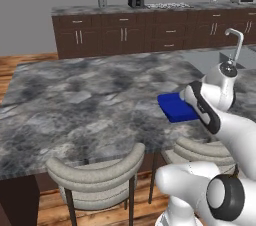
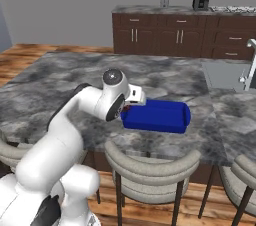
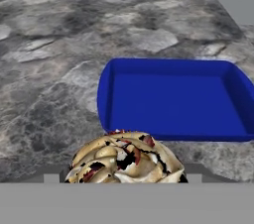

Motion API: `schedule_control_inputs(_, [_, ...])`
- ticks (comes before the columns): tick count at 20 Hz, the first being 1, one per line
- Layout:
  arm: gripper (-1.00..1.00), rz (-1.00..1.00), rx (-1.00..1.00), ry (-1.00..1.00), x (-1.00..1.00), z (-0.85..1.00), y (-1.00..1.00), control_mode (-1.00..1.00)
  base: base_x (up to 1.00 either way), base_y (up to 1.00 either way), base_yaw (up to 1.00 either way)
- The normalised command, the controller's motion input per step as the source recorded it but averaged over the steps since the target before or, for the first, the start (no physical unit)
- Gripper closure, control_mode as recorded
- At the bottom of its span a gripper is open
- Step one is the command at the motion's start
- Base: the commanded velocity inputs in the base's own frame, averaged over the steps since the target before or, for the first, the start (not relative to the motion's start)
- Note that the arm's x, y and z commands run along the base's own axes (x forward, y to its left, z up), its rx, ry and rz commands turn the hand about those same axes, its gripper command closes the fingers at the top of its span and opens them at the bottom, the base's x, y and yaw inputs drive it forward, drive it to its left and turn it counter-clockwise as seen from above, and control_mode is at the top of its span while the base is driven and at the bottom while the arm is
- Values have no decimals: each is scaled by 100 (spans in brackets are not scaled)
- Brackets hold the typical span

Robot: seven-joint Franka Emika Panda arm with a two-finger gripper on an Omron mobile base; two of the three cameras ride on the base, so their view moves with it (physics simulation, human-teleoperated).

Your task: Take the donut and cupcake from the fridge and place them on the empty tray on the dining counter.

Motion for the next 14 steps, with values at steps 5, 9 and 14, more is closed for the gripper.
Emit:
schedule_control_inputs(5, [100, 2, 0, 3, 40, -29, -7, -100, 0, 0, 0])
schedule_control_inputs(9, [100, 1, 0, 0, 38, -34, -5, -100, 0, 0, 0])
schedule_control_inputs(14, [100, 1, 0, 0, 37, -36, -8, -100, 0, 0, 0])
